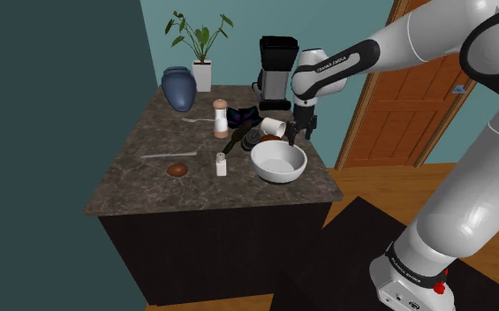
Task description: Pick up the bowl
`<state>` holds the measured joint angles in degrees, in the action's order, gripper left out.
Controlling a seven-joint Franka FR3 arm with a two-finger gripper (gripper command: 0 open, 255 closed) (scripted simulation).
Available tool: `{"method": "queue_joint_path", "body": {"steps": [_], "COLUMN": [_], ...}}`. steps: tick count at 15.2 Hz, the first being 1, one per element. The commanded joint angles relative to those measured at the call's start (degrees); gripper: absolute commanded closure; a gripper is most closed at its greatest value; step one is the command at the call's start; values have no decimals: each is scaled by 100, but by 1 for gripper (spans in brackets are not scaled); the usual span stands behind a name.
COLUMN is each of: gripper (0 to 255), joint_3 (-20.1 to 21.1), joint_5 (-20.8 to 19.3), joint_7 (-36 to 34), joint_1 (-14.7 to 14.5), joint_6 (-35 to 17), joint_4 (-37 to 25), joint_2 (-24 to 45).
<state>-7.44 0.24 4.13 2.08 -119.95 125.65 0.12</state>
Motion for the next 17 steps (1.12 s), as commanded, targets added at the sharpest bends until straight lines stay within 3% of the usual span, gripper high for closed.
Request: {"method": "queue_joint_path", "body": {"steps": [1,6,7,17], "gripper": [0,0,255,255], "joint_3": [-6,-6,-6,-6], "joint_5": [12,36,36,29], "joint_7": [17,36,36,31], "joint_1": [6,8,8,7], "joint_6": [-155,-423,-424,-348], "joint_4": [67,186,188,155], "joint_2": [84,235,233,191]}}
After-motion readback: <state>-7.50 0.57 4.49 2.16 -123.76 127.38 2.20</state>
